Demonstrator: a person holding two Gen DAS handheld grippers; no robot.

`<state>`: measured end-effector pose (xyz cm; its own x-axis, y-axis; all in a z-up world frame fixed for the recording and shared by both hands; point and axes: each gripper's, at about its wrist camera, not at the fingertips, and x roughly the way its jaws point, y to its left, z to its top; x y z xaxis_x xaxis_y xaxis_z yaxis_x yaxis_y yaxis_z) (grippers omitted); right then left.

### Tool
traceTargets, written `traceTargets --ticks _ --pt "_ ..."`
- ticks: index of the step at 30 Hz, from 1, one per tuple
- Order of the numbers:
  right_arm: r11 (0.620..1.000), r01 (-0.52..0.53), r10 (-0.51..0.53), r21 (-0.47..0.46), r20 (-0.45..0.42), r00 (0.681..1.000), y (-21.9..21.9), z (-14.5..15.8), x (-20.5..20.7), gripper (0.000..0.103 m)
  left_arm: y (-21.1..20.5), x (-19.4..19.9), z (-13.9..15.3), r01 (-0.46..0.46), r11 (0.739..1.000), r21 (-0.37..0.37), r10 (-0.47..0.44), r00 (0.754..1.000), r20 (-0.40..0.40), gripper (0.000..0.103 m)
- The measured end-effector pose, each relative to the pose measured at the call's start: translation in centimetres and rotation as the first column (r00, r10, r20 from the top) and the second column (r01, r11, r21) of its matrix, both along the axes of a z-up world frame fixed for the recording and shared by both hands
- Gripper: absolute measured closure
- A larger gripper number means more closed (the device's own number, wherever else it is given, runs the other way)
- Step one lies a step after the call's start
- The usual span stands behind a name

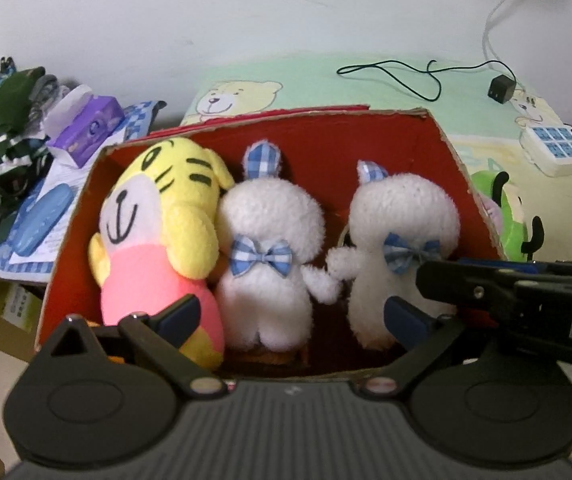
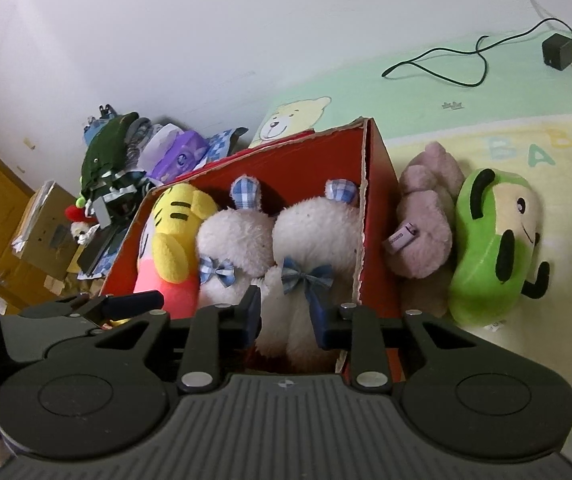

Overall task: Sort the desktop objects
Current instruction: 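Raise the open right tool out of the red box, then move the right tool to the green plush and grasp it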

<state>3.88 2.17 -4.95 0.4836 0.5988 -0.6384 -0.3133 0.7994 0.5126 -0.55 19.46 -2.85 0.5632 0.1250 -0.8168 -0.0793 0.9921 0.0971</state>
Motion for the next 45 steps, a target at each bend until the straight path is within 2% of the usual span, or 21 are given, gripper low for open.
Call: traceTargets --ticks 8,11,17,26,36,45 --pt "0.999 -0.043 0.043 0.021 0.007 0.999 -0.8 0.2 -0.1 0.076 -0.9 -0.7 0.6 -0.037 0.999 0.02 0.037 0.999 0.011 0.004" --pt "0.999 -0.048 0.047 0.018 0.021 0.999 -1.3 0.6 -0.2 0.068 -1.3 -1.0 1.1 -0.046 0.999 0.022 0.046 0.999 0.023 0.004" --pt "0.997 -0.061 0.058 0.044 0.059 0.997 -3.2 1.9 -0.5 0.068 -2.2 -1.3 2.5 -0.055 0.998 0.018 0.054 0.997 0.053 0.004" --pt "0.998 -0.027 0.022 0.053 0.085 0.996 -6.8 2.5 -0.6 0.068 -5.0 -1.5 5.0 -0.031 1.0 0.001 0.031 0.993 0.115 0.005" --pt "0.997 0.048 -0.052 0.059 0.066 0.996 -11.5 1.9 -0.1 0.068 -9.6 -0.6 5.0 0.047 0.999 -0.016 -0.045 0.992 0.119 0.005" --pt "0.991 0.131 -0.131 0.039 0.013 0.991 -16.6 0.0 0.8 0.067 -15.0 -0.6 3.1 0.191 0.979 -0.063 -0.182 0.975 0.129 0.008"
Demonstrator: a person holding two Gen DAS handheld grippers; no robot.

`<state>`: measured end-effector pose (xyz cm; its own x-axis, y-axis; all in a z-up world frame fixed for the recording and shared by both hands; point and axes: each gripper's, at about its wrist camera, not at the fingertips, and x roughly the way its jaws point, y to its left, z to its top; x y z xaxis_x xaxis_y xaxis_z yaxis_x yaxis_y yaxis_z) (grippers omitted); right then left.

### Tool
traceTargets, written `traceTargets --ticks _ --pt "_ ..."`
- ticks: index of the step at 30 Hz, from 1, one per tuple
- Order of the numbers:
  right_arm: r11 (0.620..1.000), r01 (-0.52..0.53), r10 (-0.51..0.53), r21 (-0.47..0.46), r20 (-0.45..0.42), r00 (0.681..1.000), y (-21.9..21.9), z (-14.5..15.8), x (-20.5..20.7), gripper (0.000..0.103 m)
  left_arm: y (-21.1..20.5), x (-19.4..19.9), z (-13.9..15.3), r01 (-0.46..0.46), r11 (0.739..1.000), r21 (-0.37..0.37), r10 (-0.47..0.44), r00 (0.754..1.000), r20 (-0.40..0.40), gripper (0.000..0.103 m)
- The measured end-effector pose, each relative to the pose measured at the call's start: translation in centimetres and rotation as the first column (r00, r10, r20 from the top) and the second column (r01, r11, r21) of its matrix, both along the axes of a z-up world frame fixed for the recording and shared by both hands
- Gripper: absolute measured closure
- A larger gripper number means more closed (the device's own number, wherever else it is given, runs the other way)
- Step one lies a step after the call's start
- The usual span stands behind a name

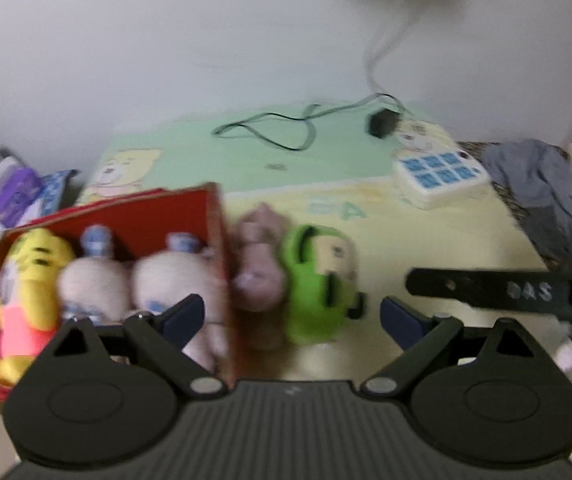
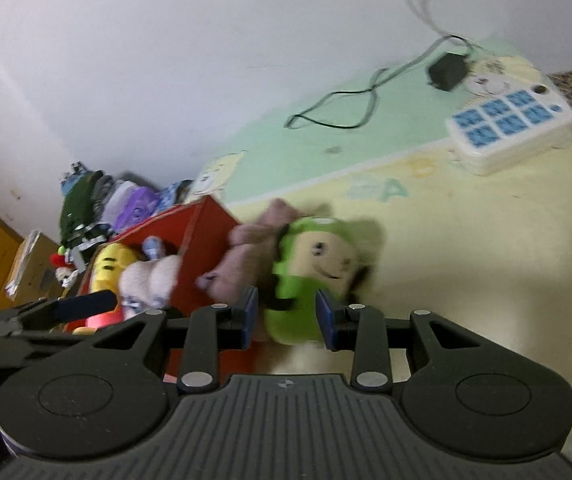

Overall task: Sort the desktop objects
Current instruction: 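Move the right tool to the green plush and grasp it, then lift the green plush and carry it toward the red box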

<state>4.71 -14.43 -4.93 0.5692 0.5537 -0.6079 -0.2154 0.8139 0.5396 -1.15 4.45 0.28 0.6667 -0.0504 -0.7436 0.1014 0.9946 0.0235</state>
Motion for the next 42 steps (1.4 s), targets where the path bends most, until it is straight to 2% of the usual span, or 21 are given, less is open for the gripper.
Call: traceTargets --ticks 4,10,15,19,26,29,31,33,35,38,41,42 --pt "1.0 0.017 -0.017 0.006 -0.047 0.999 -2.0 -1.4 0.8 0.067 -2.1 0.2 -1.8 0.045 0.999 -0.003 -0.045 0.999 0.003 0.008" --pt "0.999 0.004 0.001 0.043 -0.122 0.992 -3.2 -3.8 2.7 0.065 -3.2 2.0 -4.5 0.029 1.0 0.0 -0.029 0.999 -0.04 0.008" --pt "0.996 -0.021 0.035 0.088 -0.16 0.987 -3.4 -5.2 4.5 0.057 -3.7 3.7 -5.9 -0.019 0.997 0.069 0.022 0.999 -0.043 0.008" --pt "0.988 -0.05 0.077 0.148 -0.184 0.98 -3.0 -6.2 6.1 0.057 -3.6 4.6 -6.6 -0.046 0.993 0.104 0.051 0.998 -0.047 0.008" --pt "0.963 -0.087 0.152 0.256 -0.244 0.958 -1.3 -8.6 8.9 0.055 -4.6 5.5 -7.5 -0.04 0.983 0.177 0.047 0.998 -0.036 0.004" --pt "0.955 -0.098 0.177 0.28 -0.271 0.946 -0.6 -9.6 9.9 0.048 -5.0 5.7 -7.9 -0.032 0.98 0.198 0.04 0.998 -0.038 0.004" --pt "0.941 -0.096 0.194 0.325 -0.285 0.939 -0.4 -10.2 10.4 0.047 -5.1 5.8 -8.1 -0.025 0.978 0.207 0.034 0.999 -0.041 0.006" --pt "0.928 -0.079 0.196 0.365 -0.297 0.934 -0.4 -10.7 11.0 0.038 -5.2 6.1 -8.2 -0.036 0.973 0.228 0.045 0.998 -0.035 0.007" --pt "0.918 -0.07 0.201 0.39 -0.307 0.93 -0.3 -11.2 11.4 0.036 -5.0 6.3 -8.4 -0.037 0.97 0.242 0.046 0.998 -0.031 0.008" --pt "0.897 -0.071 0.23 0.437 -0.321 0.919 -0.4 -11.9 11.7 0.037 -5.0 6.4 -8.4 -0.038 0.969 0.242 0.046 0.999 -0.029 0.007" --pt "0.883 -0.097 0.263 0.459 -0.313 0.913 -0.5 -12.1 11.9 0.045 -4.9 6.5 -8.2 -0.026 0.974 0.223 0.034 0.999 -0.032 0.006" --pt "0.882 -0.105 0.267 0.459 -0.305 0.914 -0.6 -12.0 11.7 0.049 -5.1 6.6 -8.1 -0.01 0.977 0.212 0.019 0.999 -0.039 0.01"
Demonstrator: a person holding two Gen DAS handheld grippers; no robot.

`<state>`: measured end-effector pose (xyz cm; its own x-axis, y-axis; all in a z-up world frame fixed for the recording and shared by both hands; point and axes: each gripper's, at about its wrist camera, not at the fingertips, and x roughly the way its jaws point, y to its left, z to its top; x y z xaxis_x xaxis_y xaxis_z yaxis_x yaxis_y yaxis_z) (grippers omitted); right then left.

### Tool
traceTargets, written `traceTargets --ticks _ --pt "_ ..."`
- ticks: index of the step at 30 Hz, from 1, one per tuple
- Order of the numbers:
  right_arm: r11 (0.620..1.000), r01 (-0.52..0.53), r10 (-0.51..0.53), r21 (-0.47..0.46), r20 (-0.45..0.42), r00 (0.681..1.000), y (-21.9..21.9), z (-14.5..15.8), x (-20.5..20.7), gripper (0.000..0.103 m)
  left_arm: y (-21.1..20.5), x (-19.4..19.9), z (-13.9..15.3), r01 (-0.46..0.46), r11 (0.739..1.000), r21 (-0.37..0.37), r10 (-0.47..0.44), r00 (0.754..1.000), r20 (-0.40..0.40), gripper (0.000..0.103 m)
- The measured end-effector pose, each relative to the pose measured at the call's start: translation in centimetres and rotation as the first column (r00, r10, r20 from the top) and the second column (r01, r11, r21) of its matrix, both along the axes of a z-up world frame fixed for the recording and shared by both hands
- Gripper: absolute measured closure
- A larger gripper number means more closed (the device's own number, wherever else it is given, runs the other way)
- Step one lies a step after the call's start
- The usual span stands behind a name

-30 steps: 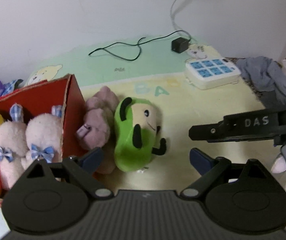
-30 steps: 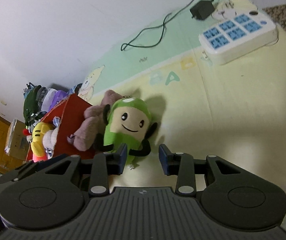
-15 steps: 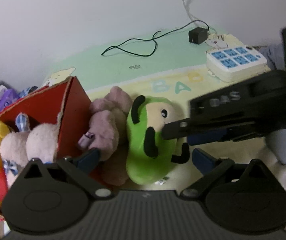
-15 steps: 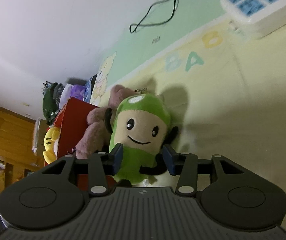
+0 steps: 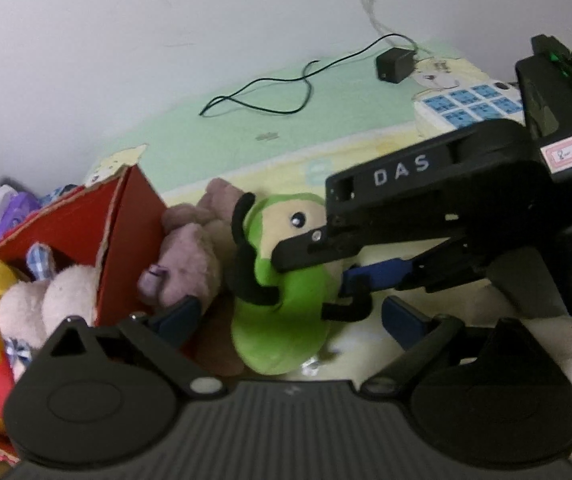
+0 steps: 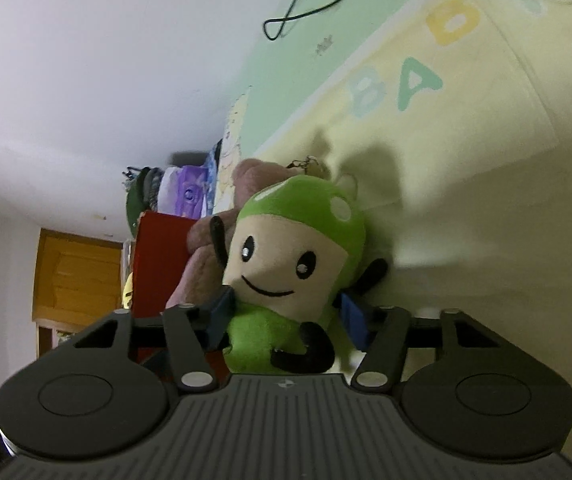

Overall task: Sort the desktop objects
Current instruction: 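Lift the green plush and carry it toward the red box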

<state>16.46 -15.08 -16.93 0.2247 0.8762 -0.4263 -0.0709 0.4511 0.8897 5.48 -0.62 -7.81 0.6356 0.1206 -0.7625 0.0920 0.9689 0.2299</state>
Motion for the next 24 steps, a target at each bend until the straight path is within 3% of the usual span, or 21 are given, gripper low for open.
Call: traceTargets --ticks 1,2,5,10,16,20,24 --pt "1.0 -0.006 0.006 0.0 0.006 1.0 -0.1 0.1 -0.1 0.05 0.0 -0.1 0.1 0.027 0.999 -0.035 -0.027 0.999 -0.022 0.021" --pt "1.0 -0.014 0.014 0.002 0.012 1.0 -0.3 0.3 -0.2 0.051 -0.1 -0.1 0.2 0.042 0.996 -0.08 -0.046 0.997 -0.054 0.022" --pt "0.999 -0.044 0.045 -0.029 0.042 0.998 -0.8 1.0 -0.9 0.054 -0.8 -0.6 0.1 0.06 0.995 -0.078 -0.065 0.996 -0.056 0.016" --pt "0.995 -0.049 0.058 -0.085 0.102 0.993 -2.5 2.4 -2.6 0.055 -1.3 -2.8 1.1 0.139 0.981 -0.133 -0.145 0.989 -0.039 0.016" --pt "0.989 -0.006 0.023 -0.147 0.118 0.993 -5.6 3.2 -4.9 0.055 -1.7 -4.7 2.3 0.212 0.956 -0.204 -0.217 0.976 -0.002 0.013" --pt "0.979 -0.001 0.022 -0.206 0.1 0.995 -7.0 3.1 -6.8 0.055 -1.7 -4.0 1.7 0.215 0.94 -0.266 -0.232 0.972 -0.032 0.013" --pt "0.978 0.018 -0.001 -0.209 0.081 0.997 -7.8 2.9 -7.6 0.05 -1.9 -2.8 0.0 0.189 0.932 -0.31 -0.23 0.968 -0.099 0.026"
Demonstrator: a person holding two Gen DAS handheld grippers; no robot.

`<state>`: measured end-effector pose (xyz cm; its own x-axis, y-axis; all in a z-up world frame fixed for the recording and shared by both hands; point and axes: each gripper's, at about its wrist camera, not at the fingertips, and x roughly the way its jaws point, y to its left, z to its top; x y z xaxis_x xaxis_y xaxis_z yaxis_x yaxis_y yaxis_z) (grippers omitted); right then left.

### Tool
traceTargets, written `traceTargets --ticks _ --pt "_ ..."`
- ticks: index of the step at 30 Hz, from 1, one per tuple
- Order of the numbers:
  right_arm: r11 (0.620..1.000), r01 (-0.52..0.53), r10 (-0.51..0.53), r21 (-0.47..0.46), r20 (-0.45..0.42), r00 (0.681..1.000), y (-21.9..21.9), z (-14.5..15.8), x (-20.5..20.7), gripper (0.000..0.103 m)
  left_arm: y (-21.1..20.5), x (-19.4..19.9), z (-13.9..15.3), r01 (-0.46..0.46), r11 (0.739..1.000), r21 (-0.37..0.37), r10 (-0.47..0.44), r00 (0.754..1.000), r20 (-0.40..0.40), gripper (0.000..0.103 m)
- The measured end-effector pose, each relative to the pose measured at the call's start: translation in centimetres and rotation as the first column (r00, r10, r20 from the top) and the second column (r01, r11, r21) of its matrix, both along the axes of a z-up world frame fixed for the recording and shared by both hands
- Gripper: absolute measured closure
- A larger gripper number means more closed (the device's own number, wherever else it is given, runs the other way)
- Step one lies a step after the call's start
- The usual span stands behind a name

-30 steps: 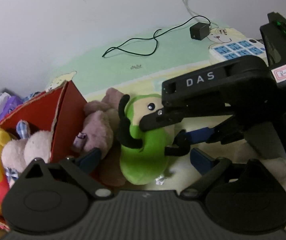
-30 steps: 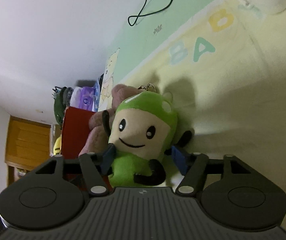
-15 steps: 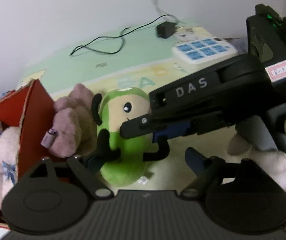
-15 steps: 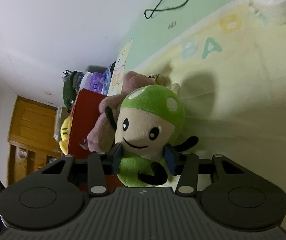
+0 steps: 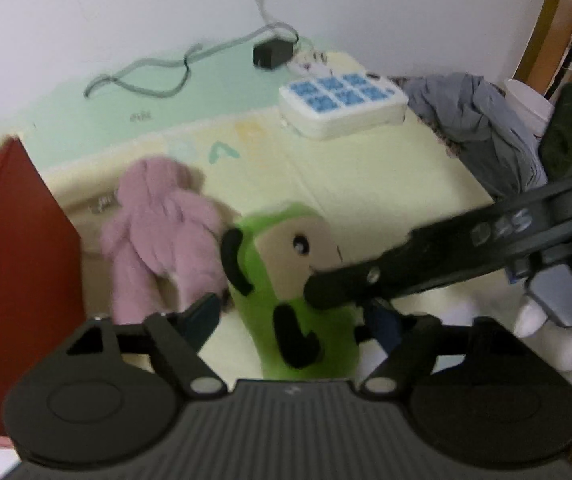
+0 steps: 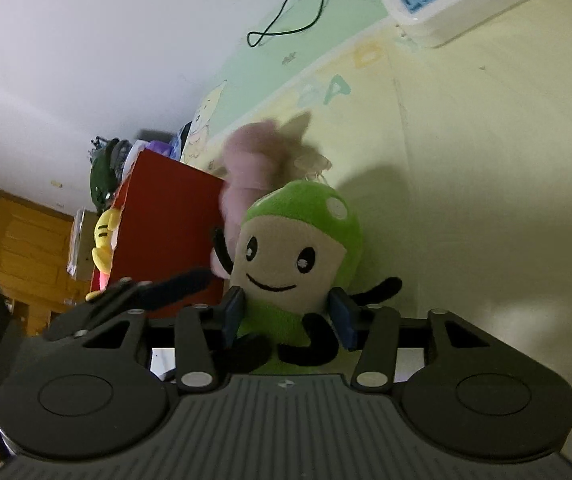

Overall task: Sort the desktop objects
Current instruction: 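Lift the green plush and carry it toward the red box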

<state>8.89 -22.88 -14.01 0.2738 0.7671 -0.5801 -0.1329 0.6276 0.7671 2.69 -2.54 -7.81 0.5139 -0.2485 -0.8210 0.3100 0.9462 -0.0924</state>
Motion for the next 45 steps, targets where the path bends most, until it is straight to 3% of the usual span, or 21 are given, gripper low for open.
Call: traceTargets --ticks 2,8,16,24,29,34,45 --pt "0.997 0.062 -0.061 0.055 -0.021 0.998 -0.4 -0.6 0.5 0.049 0.4 0.4 -0.4 -0.011 0.999 -0.04 0.009 0.999 -0.033 0.026" --pt "0.986 0.144 -0.139 0.081 -0.071 0.988 0.0 -2.3 1.5 0.04 1.0 1.2 -1.0 -0.037 0.997 -0.061 0.033 0.997 -0.064 0.028" --pt "0.984 0.148 -0.138 0.101 -0.099 0.985 0.5 -2.2 0.3 0.043 0.1 -0.4 -1.0 0.001 0.999 -0.043 -0.003 0.999 -0.044 0.032" --pt "0.987 0.131 -0.123 0.095 -0.079 0.989 -0.2 -0.5 -4.4 0.046 0.6 -3.8 0.9 0.052 0.993 -0.11 -0.055 0.998 -0.025 0.032" --pt "0.98 0.171 -0.167 0.104 -0.043 0.985 0.1 1.3 -6.7 0.046 1.4 -5.7 3.3 0.095 0.987 -0.133 -0.09 0.995 0.044 0.032" --pt "0.977 0.182 -0.189 0.11 0.051 0.981 1.7 4.7 -7.7 0.046 3.4 -6.8 6.7 0.11 0.981 -0.162 -0.086 0.985 0.147 0.032" --pt "0.984 0.101 -0.135 0.146 0.247 0.96 8.5 11.2 -6.4 0.046 11.6 -8.2 12.7 0.036 0.982 -0.183 0.029 0.94 0.34 0.03"
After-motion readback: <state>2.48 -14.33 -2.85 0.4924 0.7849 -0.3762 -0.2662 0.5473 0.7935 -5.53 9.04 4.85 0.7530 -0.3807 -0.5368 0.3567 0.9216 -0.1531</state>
